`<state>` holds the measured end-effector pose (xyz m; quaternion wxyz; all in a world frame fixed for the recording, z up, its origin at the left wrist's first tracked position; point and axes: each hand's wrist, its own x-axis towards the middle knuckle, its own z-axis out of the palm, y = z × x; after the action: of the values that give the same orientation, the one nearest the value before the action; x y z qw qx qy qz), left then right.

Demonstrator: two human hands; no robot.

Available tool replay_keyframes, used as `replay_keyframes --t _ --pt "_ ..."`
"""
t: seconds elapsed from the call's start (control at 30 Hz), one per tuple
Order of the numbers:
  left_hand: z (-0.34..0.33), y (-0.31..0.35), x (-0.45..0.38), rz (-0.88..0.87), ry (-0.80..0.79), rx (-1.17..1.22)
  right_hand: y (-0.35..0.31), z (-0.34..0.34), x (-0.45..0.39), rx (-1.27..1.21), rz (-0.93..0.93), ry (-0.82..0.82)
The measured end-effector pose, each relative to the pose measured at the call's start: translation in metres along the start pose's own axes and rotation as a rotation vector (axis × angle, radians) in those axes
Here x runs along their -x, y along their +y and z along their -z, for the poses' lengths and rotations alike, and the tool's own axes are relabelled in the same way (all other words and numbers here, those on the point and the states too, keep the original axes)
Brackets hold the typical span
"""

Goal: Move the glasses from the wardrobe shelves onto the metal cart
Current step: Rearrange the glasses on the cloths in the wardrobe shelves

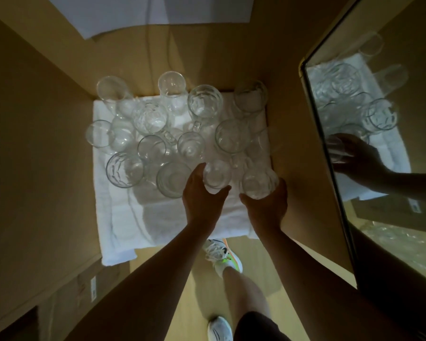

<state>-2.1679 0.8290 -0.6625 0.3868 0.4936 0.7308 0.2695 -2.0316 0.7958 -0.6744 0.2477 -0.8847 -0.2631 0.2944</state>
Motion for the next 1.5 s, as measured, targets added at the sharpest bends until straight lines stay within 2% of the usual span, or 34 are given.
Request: replay_keyframes --t 0.2,0.53,0.77,0.97,1.23,1.5 --pt "0.026 0.001 0.030 -0.018 0.026 -0.014 0.004 0.022 0.027 0.030 -0.026 -0.032" --pt "0.097 0.033 0.102 -0.030 0.123 0.064 -0.017 0.074 0.097 -0.020 0.082 -0.124" --pt "0.183 0.077 0.164 -0.086 0.219 0.021 -0.053 0.125 0.168 -0.120 0.229 -0.203" --pt "0.266 0.121 0.222 -0.213 0.320 -0.039 -0.096 0.184 0.235 -0.234 0.458 -0.259" --pt "0.355 0.175 0.312 -0.227 0.553 0.230 -0.143 0.273 0.328 -0.382 0.687 -0.273" --pt "0.396 0.221 0.385 -0.386 0.564 0.496 -0.156 0.360 0.385 -0.578 0.863 -0.182"
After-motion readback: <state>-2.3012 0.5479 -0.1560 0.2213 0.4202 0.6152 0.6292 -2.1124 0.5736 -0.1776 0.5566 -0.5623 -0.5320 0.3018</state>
